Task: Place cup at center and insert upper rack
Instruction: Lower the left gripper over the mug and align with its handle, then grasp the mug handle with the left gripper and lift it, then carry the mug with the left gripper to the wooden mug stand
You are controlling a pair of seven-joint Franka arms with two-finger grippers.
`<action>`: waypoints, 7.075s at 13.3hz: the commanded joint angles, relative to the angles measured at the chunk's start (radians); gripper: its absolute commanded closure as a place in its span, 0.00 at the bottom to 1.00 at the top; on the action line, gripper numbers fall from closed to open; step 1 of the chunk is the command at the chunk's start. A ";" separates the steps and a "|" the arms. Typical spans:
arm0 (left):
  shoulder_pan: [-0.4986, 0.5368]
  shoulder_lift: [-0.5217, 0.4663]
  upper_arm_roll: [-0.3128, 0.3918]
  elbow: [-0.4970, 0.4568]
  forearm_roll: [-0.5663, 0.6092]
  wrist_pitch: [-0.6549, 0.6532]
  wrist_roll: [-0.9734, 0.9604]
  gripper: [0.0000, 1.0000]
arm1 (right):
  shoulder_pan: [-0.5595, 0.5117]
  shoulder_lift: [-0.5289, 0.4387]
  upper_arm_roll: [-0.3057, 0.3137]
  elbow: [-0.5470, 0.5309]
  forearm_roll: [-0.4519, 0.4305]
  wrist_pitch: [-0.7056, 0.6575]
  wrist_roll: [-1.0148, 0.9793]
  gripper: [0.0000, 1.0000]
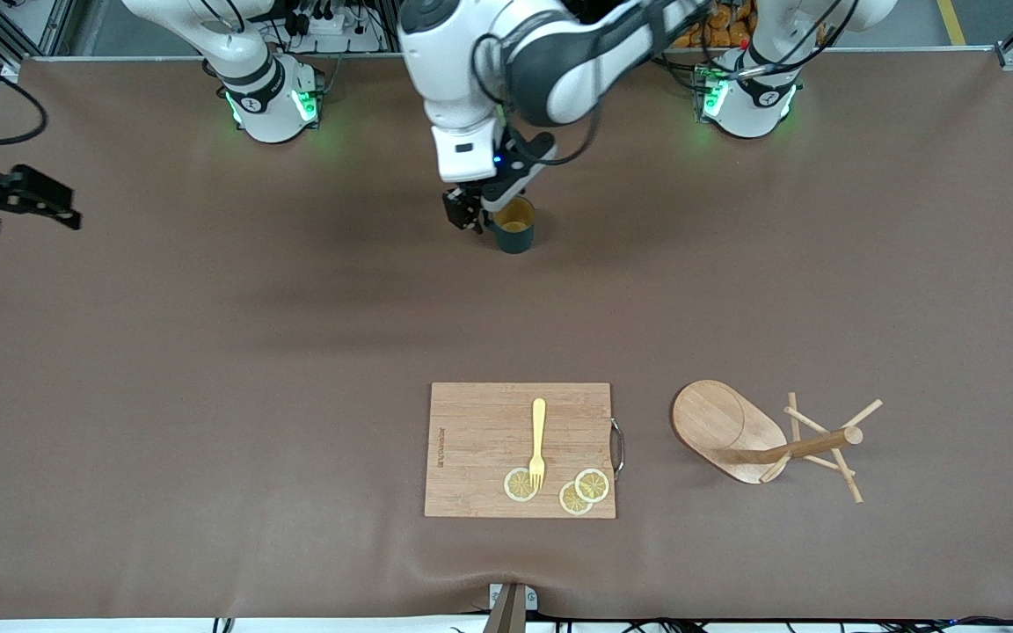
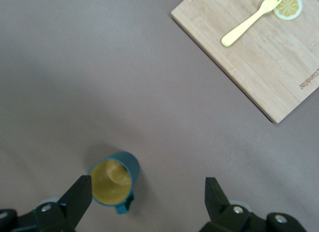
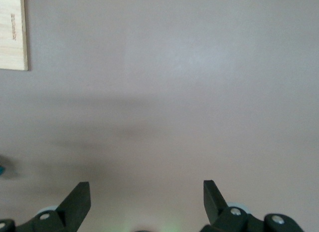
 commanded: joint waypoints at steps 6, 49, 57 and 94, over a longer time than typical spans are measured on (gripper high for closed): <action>-0.292 0.178 0.175 0.057 0.034 0.012 -0.316 0.00 | -0.053 -0.025 0.023 -0.049 -0.012 0.076 -0.027 0.00; -0.197 0.194 0.206 0.048 -0.191 0.023 -0.400 1.00 | -0.065 0.024 0.024 0.015 -0.042 -0.079 0.055 0.00; 0.077 0.006 0.208 0.052 -0.476 0.024 0.072 1.00 | -0.053 0.029 0.027 0.015 -0.042 -0.073 0.055 0.00; 0.973 0.087 0.215 0.069 -1.314 -0.363 1.339 1.00 | -0.010 0.053 0.031 0.038 -0.016 0.009 0.078 0.00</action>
